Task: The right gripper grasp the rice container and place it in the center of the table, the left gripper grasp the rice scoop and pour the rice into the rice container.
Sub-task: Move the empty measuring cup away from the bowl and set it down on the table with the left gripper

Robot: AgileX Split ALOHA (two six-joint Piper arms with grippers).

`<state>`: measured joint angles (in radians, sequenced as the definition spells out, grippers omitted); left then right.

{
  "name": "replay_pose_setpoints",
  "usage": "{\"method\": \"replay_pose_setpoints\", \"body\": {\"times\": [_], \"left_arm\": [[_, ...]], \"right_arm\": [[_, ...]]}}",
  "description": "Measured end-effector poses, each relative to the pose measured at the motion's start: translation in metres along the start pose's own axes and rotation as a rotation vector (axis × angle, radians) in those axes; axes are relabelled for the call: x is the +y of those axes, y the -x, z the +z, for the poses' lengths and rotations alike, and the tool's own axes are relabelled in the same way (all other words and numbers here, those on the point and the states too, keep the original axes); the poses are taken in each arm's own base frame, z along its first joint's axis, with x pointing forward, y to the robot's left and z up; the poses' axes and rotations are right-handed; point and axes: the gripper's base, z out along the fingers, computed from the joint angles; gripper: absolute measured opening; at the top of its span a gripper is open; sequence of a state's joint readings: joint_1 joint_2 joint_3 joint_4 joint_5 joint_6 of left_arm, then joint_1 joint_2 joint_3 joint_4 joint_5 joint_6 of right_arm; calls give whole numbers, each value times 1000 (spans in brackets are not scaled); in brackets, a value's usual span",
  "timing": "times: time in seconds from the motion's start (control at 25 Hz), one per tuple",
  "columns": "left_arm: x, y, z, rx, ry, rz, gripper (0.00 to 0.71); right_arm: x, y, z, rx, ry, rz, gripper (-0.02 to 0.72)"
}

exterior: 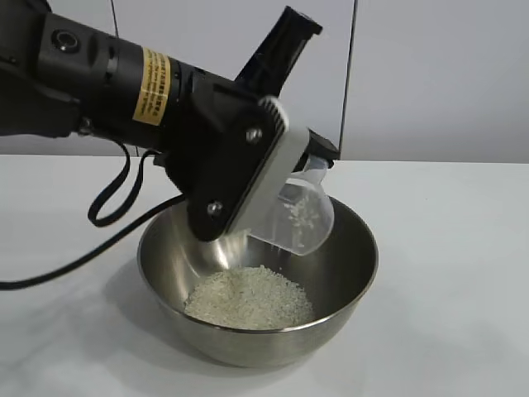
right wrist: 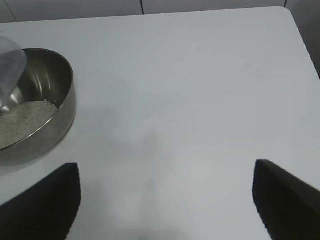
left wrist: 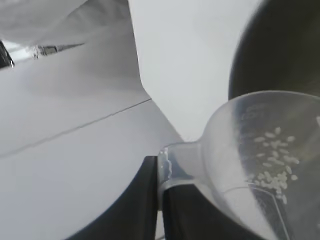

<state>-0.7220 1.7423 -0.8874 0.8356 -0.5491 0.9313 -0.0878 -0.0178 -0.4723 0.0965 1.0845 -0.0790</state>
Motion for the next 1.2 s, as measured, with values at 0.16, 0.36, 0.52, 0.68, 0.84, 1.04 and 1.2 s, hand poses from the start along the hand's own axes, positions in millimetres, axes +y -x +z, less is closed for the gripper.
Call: {"method": "replay_pose_setpoints", "body": {"times": [0.16, 0.36, 0.52, 0.68, 0.84, 1.04, 1.2], "left_arm": [[14, -6, -1, 38, 166, -427, 7], [29, -35, -14, 156, 499, -928, 7], [20, -68, -49, 143, 806, -1281, 7], [-6, -82, -88, 179, 927, -1385, 7], [-45, -88, -113, 331, 902, -1426, 7], [-88, -101, -141, 509, 908, -1527, 6], [-123, -112, -138, 588, 797, -1579, 6]], "right_arm": [[0, 0, 0, 0, 0, 0, 639], [0, 0, 0, -1, 0, 0, 639], [0, 0, 0, -1, 0, 0, 639], [0, 0, 0, -1, -4, -2, 639], [-1, 0, 0, -1, -9, -5, 639], [-1, 0, 0, -1, -9, -5, 639], [-1, 0, 0, -1, -9, -5, 639]]}}
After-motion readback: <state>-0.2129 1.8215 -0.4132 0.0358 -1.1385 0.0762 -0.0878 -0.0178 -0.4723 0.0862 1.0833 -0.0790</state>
